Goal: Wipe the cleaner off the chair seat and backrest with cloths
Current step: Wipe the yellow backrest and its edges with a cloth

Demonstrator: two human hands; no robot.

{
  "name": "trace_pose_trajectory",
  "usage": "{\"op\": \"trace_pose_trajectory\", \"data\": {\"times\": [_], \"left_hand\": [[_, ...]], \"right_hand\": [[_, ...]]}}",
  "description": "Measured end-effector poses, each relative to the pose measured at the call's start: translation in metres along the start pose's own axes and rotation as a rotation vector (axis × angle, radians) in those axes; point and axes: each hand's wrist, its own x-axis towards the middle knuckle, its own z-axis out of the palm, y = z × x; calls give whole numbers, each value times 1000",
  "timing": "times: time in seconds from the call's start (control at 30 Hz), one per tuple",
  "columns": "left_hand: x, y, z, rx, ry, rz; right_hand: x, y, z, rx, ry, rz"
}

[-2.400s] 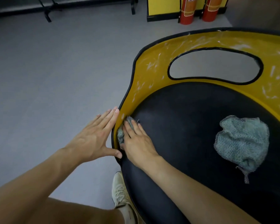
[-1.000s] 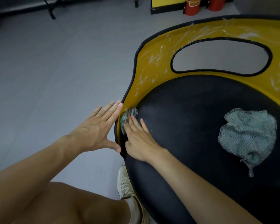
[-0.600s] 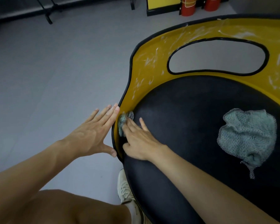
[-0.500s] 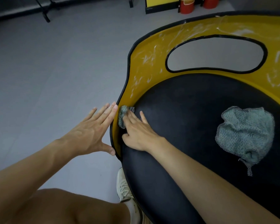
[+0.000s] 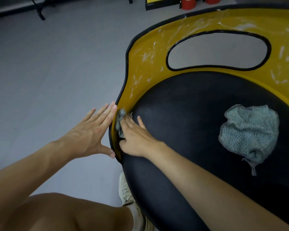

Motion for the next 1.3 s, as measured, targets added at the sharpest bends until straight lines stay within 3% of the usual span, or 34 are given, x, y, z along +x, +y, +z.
{"op": "trace_pose_trajectory", "data": {"times": [0.23,0.43,0.6,1.03,1.13,1.23,1.3], "left_hand": [[-2,3,-6,8,-46,-26],[0,7,-20,32,-116,-55],[10,1,-24,-31,-60,-38],[56,0,-28,-272,157,-113],[69,6,-34,-287,198,-114],[77,10,-36,-326,210,-126],[79,11,-35,-334,214,-126]], "right_hand": [[29,-3,-11,188,96,160],[-26,-32,10,185,-14,45],[-28,-29,14,180,19,36],[59,6,-10,475,269,209],[47,-12,12,534,406,133],[22,-25,23,637,317,67],[26,-23,25,627,377,48]]}}
